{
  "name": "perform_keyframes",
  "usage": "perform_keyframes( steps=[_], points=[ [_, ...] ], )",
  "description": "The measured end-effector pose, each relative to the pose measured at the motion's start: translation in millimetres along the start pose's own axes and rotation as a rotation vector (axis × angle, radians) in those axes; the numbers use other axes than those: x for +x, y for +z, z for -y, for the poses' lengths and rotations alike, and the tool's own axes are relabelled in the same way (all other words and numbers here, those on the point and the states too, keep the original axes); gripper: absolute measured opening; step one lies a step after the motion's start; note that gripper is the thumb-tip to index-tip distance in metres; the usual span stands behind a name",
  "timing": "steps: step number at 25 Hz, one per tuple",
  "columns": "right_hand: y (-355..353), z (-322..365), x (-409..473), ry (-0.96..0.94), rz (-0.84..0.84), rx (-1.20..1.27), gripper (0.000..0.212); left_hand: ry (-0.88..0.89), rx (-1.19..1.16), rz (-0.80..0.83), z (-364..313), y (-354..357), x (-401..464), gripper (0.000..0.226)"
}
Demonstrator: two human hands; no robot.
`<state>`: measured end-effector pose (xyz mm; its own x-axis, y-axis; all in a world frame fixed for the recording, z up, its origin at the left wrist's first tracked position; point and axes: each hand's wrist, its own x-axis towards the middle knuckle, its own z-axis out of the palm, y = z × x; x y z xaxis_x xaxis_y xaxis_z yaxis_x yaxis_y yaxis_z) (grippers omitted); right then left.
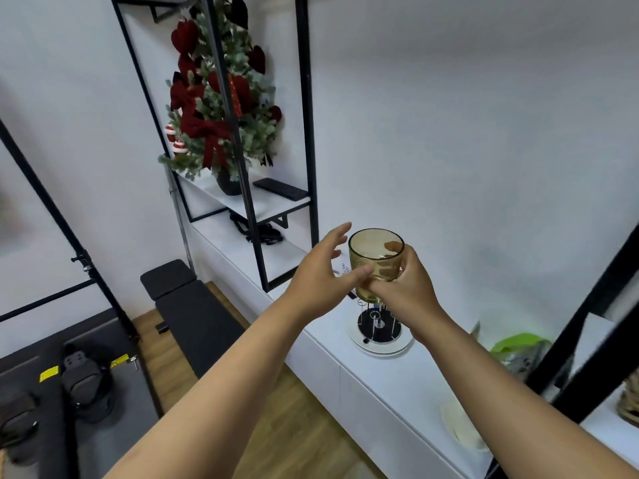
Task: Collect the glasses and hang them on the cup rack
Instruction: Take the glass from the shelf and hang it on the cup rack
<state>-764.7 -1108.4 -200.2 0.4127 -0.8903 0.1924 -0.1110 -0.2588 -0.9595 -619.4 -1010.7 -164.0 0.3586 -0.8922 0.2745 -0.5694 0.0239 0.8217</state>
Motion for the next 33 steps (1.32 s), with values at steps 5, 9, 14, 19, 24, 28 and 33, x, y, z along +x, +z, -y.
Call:
perform_keyframes(
  steps=[5,9,14,19,24,28,33],
  points=[
    [31.6,-11.1,28.6,0.023,0.006,-0.072,0.067,0.024,-0.09,0.074,34.8,-3.2,42.1,0.097],
    [70.0,-11.4,48.1,0.038,-0.013,-0.104,0.061,0.005,-0.173,0.116,66.0,-25.5,72.9,0.106],
    [125.3,-10.0,74.1,0.102,-0.101,-0.077,0.065,0.003,-0.164,0.184,103.3,-62.6,111.7,0.113],
    [146.9,-17.7,87.3,0.112,-0.108,0.002,0.067,0.009,-0.171,0.209,123.3,-73.0,138.4,0.109],
    [119.1,-50.7,93.3,0.29,-0.063,0.189,0.103,-0.084,-0.38,0.248,137.8,-59.8,158.9,0.102],
    [105.6,-87.9,108.5,0.435,0.054,0.596,0.092,-0.156,-0.48,0.268,146.6,-32.9,168.6,0.1],
    [97.4,-128.4,140.3,0.511,0.068,0.907,0.083,-0.193,-0.494,0.21,157.8,-3.4,191.5,0.094]
  ],
)
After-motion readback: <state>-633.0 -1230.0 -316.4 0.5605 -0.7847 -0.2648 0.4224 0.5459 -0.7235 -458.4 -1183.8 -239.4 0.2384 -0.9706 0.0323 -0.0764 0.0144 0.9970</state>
